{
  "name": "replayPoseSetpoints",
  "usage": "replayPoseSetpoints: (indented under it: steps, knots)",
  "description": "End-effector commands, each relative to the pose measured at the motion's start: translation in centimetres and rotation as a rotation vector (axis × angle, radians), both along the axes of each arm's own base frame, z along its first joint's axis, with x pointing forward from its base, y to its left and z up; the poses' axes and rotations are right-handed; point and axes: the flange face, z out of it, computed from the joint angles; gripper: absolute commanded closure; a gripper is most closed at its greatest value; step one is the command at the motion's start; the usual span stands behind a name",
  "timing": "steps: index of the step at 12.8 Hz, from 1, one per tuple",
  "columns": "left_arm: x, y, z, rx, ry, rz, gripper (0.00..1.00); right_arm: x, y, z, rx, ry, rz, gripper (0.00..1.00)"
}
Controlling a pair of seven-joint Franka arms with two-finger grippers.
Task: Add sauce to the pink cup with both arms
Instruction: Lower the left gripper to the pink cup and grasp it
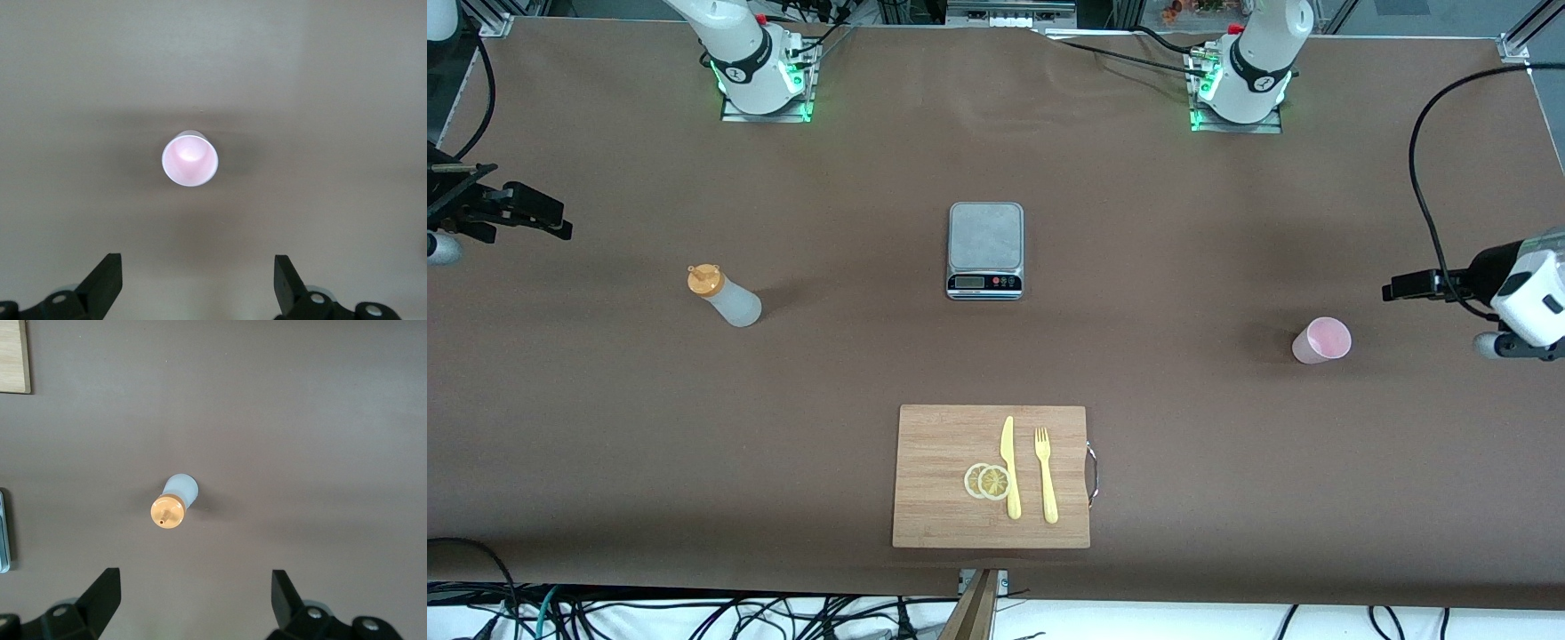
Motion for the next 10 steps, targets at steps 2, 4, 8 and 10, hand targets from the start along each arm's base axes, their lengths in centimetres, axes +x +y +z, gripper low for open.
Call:
replayPoseSetpoints:
  steps: [2, 4, 8, 10]
  knots:
    - [0.7, 0.4, -5.5, 0.037, -0.027, -0.034, 0.0, 0.3, -0.2, 0.6, -0.014, -0.006, -0.009, 0.0]
    - [0.8, 1.5, -7.7, 0.044, -0.053, -0.018, 0.0, 0.3, -0.3, 0.6, -0.012, -0.004, -0.01, 0.0]
    - [1.5, 1.9, -10.1, 0.048, -0.061, -0.011, 0.0, 0.3, -0.2, 0.6, -0.015, -0.006, -0.007, 0.0]
    - [1.8, 1.9, -10.9, 0.05, -0.072, -0.014, 0.0, 0.3, -0.3, 0.5, -0.014, -0.004, -0.01, 0.0]
